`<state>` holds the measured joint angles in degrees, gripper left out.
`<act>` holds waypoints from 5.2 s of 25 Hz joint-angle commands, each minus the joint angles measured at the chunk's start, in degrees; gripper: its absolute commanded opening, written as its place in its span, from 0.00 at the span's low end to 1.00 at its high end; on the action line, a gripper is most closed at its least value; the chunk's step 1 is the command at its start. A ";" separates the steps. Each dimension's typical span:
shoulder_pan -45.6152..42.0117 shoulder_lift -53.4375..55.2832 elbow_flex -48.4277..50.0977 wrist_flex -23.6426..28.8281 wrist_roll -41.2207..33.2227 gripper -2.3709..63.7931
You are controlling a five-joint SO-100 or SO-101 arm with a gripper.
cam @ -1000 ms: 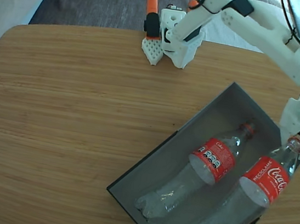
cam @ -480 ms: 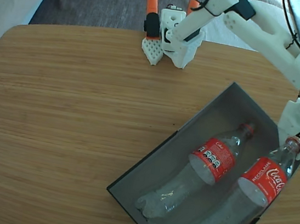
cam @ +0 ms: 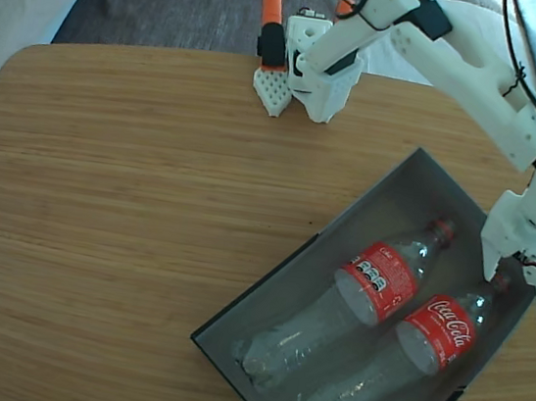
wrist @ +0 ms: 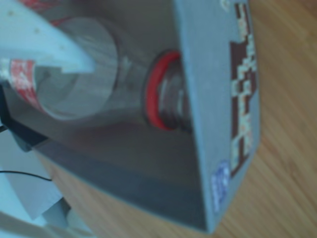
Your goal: Grasp the bottles and put them in the box.
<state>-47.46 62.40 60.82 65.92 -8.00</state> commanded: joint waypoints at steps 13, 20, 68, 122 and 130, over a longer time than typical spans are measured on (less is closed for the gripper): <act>14.68 11.78 -3.96 1.32 0.18 0.27; 21.45 17.14 -3.96 4.31 0.09 0.03; 46.49 84.11 68.29 -7.56 6.42 0.03; 46.41 123.49 101.16 -2.29 0.35 0.03; 46.41 123.49 101.16 -2.29 0.35 0.03</act>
<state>-1.23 185.54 162.60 63.54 -7.56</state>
